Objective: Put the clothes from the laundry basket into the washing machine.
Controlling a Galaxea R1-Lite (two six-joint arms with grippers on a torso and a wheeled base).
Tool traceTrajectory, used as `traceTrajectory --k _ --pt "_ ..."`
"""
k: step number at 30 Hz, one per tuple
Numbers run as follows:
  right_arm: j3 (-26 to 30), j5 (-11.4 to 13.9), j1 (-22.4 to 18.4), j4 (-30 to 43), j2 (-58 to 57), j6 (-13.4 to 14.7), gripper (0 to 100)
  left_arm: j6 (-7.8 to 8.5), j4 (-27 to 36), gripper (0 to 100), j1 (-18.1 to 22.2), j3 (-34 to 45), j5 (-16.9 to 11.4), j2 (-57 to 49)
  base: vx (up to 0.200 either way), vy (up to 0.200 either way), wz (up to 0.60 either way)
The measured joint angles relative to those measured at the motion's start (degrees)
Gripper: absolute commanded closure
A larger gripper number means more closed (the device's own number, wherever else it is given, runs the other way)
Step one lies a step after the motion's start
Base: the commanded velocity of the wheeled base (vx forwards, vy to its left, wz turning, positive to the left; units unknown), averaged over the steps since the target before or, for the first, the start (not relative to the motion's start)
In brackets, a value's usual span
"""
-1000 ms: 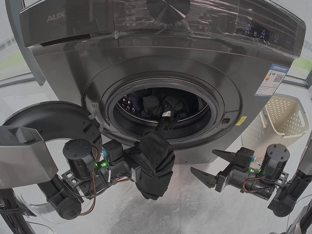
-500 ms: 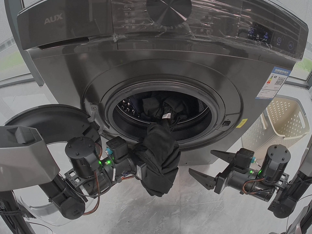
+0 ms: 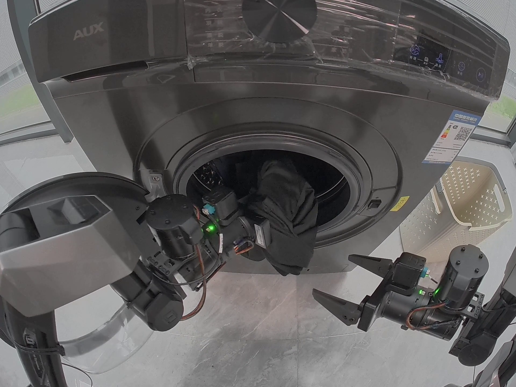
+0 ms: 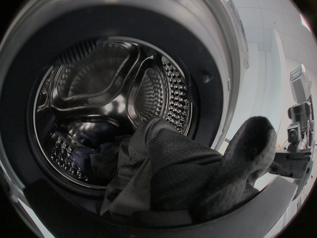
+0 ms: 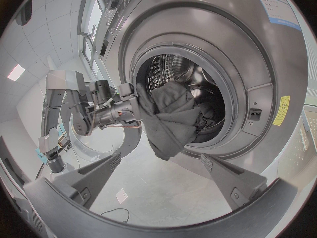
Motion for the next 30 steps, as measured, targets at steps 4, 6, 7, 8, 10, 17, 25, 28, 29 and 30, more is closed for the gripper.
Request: traceTrajectory --k 4,6,7,8,10,17,25,28,29,30 --pt "0.3 0.0 0.5 0.0 -0.4 0.0 0 -0.73 1.5 100 0.0 -4.9 0.9 3.4 0.0 0.0 0.0" --pt "0.4 -0.1 0.7 0.0 -0.5 0.0 0 -0.9 2.5 100 0.0 -7.5 1.3 4.9 0.0 0.0 0.0" --pt "0.4 -0.1 0.8 0.0 -0.5 0.0 0 -0.95 3.2 100 0.0 -8.7 1.6 5.5 0.0 0.0 0.0" --pt "0.4 -0.1 0.9 0.0 -0.6 0.0 0 -1.04 4.1 100 0.2 -10.4 1.9 6.2 0.0 0.0 0.0" --pt "0.4 -0.1 1.0 0.0 -0.6 0.0 0 -1.28 5.7 100 0.6 -13.8 2.4 7.4 0.0 0.0 0.0" --pt "0.5 -0.1 1.1 -0.1 -0.6 0.0 0 -3.69 14.9 100 1.2 -26.5 3.7 11.7 0.0 0.0 0.0" --pt "0.4 0.0 1.0 -0.1 -0.5 0.0 0 -4.95 21.6 100 1.7 -39.4 5.1 16.5 0.0 0.0 0.0" --pt "0.3 -0.1 1.1 -0.1 -0.5 0.0 0 -5.23 25.0 100 2.2 -43.6 5.8 18.4 0.0 0.0 0.0" --pt "0.3 -0.1 1.1 -0.1 -0.5 0.0 0 -5.28 26.4 100 2.4 -45.2 5.9 19.0 0.0 0.0 0.0" --pt "0.3 -0.1 1.1 -0.1 -0.5 0.1 0 -5.32 27.6 100 2.7 -46.8 6.1 19.5 0.0 0.0 0.0"
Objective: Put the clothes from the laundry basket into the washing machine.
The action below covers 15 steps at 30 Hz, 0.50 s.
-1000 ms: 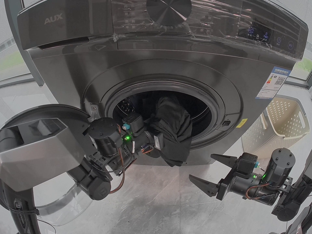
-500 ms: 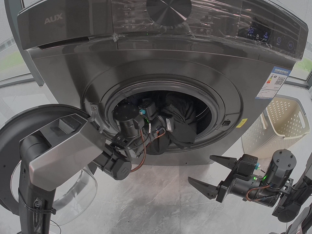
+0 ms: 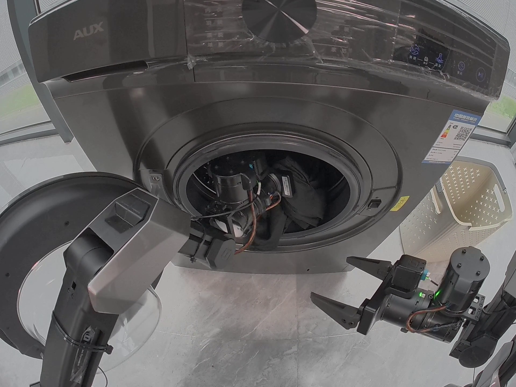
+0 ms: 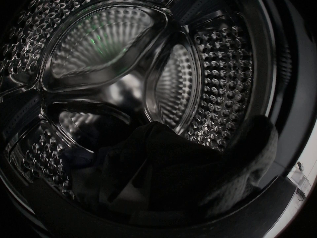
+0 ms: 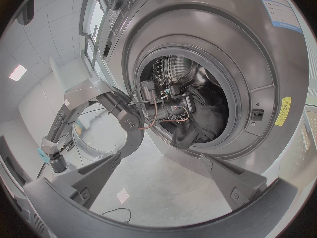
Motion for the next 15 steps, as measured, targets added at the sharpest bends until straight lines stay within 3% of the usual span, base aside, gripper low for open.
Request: traceTrajectory --k 8,9,15 --pt "0.0 0.0 -0.1 0.0 0.0 0.0 0 -0.55 9.8 100 2.2 -15.9 2.8 4.8 0.0 0.0 0.0" --pt "0.0 0.0 -0.2 0.0 0.0 0.0 0 -0.82 10.9 0 2.5 -17.0 3.2 5.2 0.0 0.0 0.0" --pt "-0.2 0.1 -0.6 0.0 0.0 -0.1 0 -3.22 12.9 0 3.1 -17.5 4.1 5.9 0.0 0.0 0.0"
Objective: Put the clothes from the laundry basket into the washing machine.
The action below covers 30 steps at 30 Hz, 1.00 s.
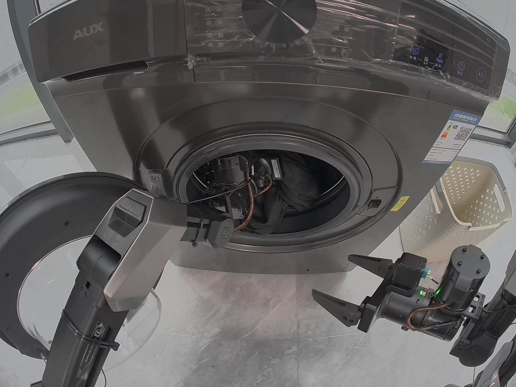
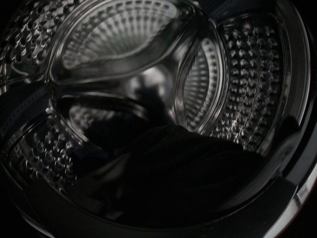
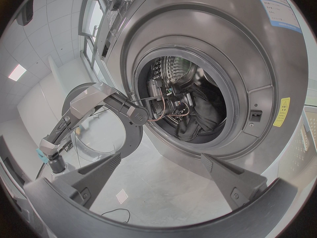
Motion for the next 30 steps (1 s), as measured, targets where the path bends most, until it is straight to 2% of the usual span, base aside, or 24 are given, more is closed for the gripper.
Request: traceTrajectory --k 6,11,17,18,24,30 --pt "-0.1 0.0 -0.1 0.0 0.0 0.0 0 -0.77 3.5 0 -0.3 8.8 -0.3 -3.1 0.0 0.0 0.0" --pt "-0.2 0.0 0.2 0.0 0.0 0.0 0 -0.77 7.8 0 -1.1 16.5 -2.1 -6.6 0.0 0.0 0.0" --pt "-0.3 -0.1 0.3 0.0 0.0 0.0 0 -0.33 8.9 0 -1.9 17.9 -3.3 -7.0 0.0 0.0 0.0" --pt "-0.3 -0.1 0.3 0.0 0.0 0.0 0 -0.28 8.9 100 -1.9 17.7 -3.4 -6.8 0.0 0.0 0.0" --pt "-0.3 0.0 0.5 0.0 0.0 0.0 0 -0.41 9.7 100 -1.9 12.1 -2.7 -4.7 0.0 0.0 0.0" --pt "-0.3 0.0 0.4 0.0 0.1 0.0 0 -0.63 11.4 100 -1.2 1.3 0.5 -0.9 0.0 0.0 0.0"
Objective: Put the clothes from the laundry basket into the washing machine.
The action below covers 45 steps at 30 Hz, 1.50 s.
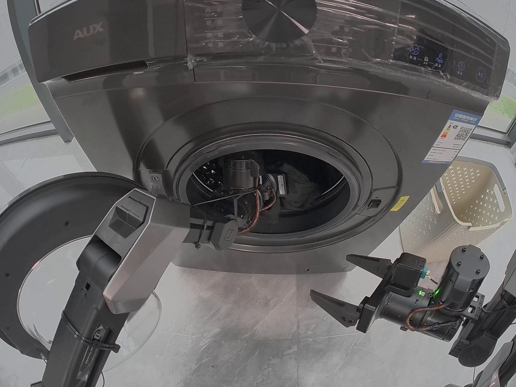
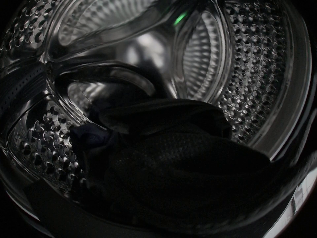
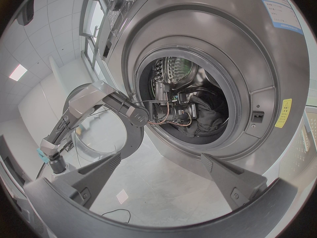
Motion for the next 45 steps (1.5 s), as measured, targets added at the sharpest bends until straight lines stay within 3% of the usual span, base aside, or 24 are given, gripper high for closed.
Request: traceTrajectory --k 8,9,19,24,33,41,45 --pt "0.0 0.1 -0.3 0.0 0.1 0.0 0 -2.13 -1.2 100 2.1 -3.6 1.2 1.8 0.0 0.0 0.0" --pt "0.0 0.1 -0.3 0.0 0.1 0.0 0 -2.28 -1.3 0 2.2 -3.6 1.3 1.7 0.0 0.0 0.0" --pt "-0.1 0.1 -0.4 0.0 0.0 0.0 0 -3.78 0.8 0 1.3 -2.0 1.8 -0.9 0.0 0.0 0.0" --pt "-0.1 0.1 -0.4 0.0 0.0 0.0 0 -3.83 4.6 0 -0.4 7.0 1.6 -5.4 0.0 0.0 0.0" --pt "-0.2 0.0 -0.1 0.0 -0.1 0.0 0 -1.54 8.7 0 -2.6 25.5 1.1 -14.9 0.0 0.0 0.0" --pt "-0.4 -0.1 0.1 0.0 -0.3 0.0 0 -0.09 10.2 0 -3.7 34.9 -2.0 -21.9 0.0 0.0 0.0" --pt "-0.4 -0.1 0.2 0.0 -0.3 0.0 0 0.0 8.1 0 -3.9 35.9 -3.9 -23.5 0.0 0.0 0.0"
